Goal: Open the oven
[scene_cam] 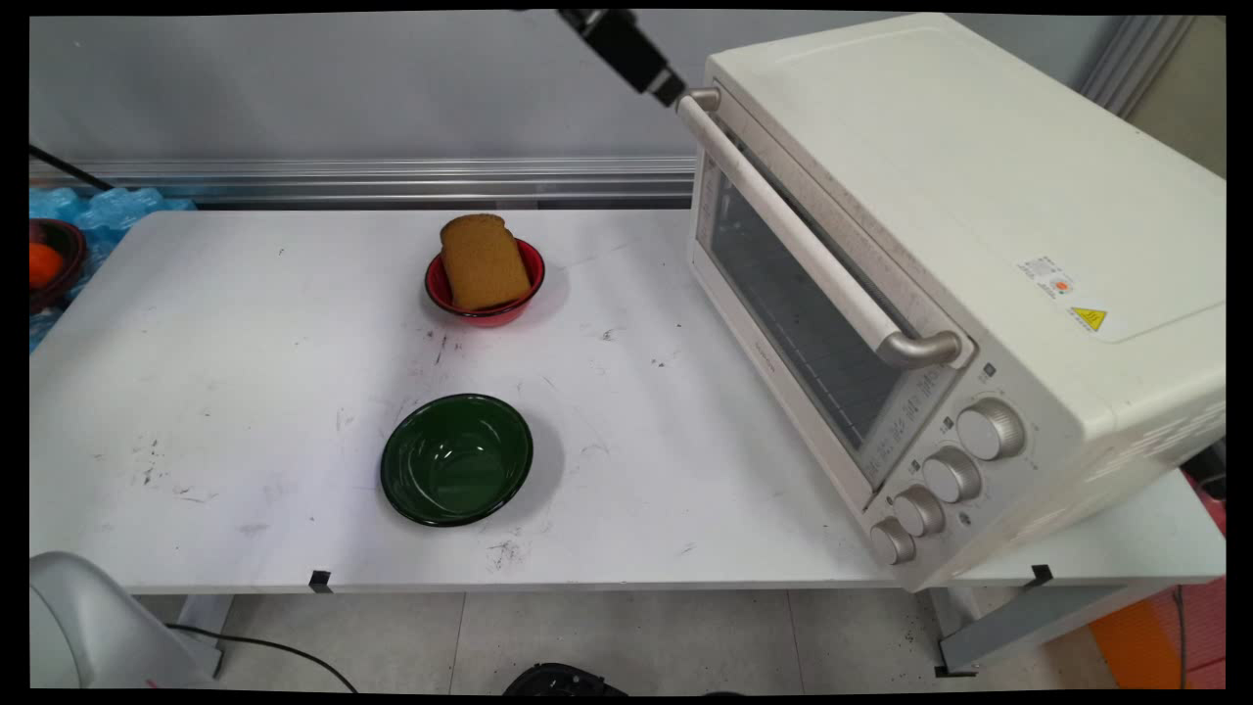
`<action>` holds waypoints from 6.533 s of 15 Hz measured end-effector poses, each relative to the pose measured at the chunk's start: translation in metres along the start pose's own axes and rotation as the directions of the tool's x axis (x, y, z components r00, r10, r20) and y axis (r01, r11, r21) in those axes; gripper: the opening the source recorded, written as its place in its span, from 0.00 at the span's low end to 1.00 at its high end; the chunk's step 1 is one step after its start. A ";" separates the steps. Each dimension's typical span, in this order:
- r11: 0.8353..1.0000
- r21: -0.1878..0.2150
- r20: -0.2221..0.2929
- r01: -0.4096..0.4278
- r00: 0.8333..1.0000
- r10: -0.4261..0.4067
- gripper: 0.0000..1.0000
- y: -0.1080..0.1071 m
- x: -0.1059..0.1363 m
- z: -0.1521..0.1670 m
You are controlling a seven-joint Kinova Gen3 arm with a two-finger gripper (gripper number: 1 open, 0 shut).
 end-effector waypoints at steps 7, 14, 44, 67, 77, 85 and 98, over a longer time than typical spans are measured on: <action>0.995 -0.081 0.009 -0.050 0.999 0.051 1.00 0.006 0.035 0.031; 0.997 -0.075 0.055 -0.012 0.998 0.016 0.00 0.014 0.052 0.065; 0.996 -0.046 0.245 0.076 0.967 -0.063 0.00 0.037 0.027 0.143; 0.998 -0.052 0.279 0.029 0.960 -0.014 0.00 0.046 -0.058 0.129; 0.999 -0.020 0.227 0.035 0.973 -0.029 0.00 0.052 -0.100 0.127; 1.000 -0.016 0.190 0.020 0.982 -0.017 0.00 0.058 -0.124 0.128; 1.000 0.020 0.123 0.006 0.992 -0.008 0.00 0.061 -0.162 0.133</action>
